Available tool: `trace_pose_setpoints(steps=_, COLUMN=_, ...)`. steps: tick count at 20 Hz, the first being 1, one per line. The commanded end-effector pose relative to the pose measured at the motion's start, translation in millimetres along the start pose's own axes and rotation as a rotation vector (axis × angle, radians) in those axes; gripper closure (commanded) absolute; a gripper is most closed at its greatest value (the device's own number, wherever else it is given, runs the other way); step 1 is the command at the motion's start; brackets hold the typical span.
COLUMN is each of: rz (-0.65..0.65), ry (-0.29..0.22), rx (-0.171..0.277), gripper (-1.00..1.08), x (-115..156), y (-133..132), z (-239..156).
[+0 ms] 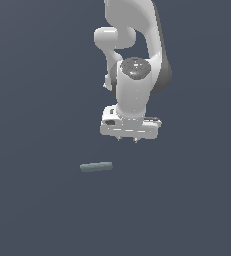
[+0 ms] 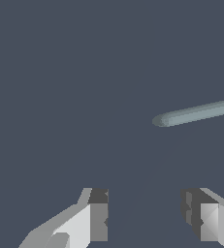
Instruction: Pick up the object and move it to a goal position.
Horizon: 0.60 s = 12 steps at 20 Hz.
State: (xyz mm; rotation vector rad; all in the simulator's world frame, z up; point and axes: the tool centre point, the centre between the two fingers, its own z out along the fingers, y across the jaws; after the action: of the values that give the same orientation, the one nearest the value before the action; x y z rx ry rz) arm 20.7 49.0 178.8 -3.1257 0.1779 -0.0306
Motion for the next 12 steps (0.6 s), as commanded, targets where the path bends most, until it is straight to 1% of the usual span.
trace_pose_setpoints(steps=1, rz=0.074, ry=0.0, rx=0.005, gripper=-0.2, x=4.5, y=6.1, z=5.8)
trace_pose_setpoints(steps=12, rz=0.461, ry=0.004, rx=0.023, gripper=-0.2, x=26.7, y=39.6, z=36.3)
